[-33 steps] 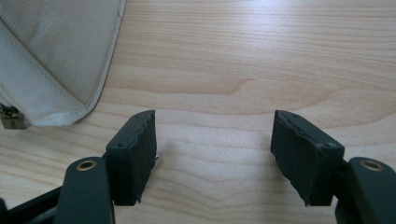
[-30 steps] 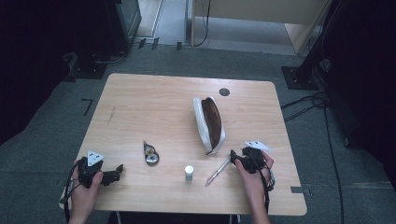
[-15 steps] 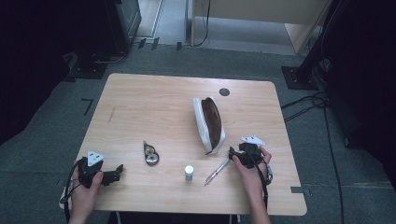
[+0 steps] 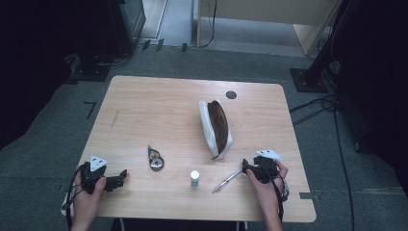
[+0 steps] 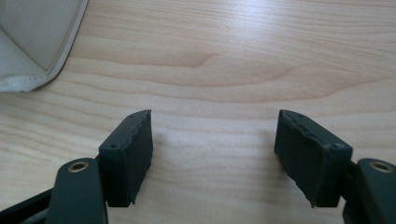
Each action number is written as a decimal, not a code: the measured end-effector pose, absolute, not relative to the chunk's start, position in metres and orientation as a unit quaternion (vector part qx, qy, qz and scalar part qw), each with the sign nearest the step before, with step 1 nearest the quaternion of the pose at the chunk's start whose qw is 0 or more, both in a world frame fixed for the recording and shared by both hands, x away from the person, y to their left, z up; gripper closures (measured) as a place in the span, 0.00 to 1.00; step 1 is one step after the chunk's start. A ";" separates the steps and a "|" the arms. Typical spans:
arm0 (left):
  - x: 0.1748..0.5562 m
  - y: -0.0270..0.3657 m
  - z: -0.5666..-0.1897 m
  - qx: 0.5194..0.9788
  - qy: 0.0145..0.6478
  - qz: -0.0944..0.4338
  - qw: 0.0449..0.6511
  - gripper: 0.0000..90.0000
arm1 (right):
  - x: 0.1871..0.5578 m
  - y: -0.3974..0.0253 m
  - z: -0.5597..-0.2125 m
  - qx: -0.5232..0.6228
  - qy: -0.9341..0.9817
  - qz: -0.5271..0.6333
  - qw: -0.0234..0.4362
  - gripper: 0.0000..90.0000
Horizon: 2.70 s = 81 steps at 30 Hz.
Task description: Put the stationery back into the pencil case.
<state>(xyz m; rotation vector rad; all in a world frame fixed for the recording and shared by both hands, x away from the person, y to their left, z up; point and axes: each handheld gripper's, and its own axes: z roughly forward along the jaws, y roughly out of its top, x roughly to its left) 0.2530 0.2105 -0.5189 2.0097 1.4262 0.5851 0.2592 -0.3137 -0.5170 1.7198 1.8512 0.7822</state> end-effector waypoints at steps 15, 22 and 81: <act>0.253 0.211 -0.519 0.757 0.537 0.221 0.299 0.03 | 0.226 -0.333 -0.510 0.615 0.677 0.333 0.229 0.26; 0.253 0.210 -0.519 0.756 0.538 0.221 0.301 0.03 | 0.196 -0.340 -0.511 0.597 0.689 0.343 0.226 0.26; 0.253 0.210 -0.519 0.756 0.538 0.221 0.301 0.03 | 0.191 -0.290 -0.513 0.630 0.675 0.323 0.208 0.56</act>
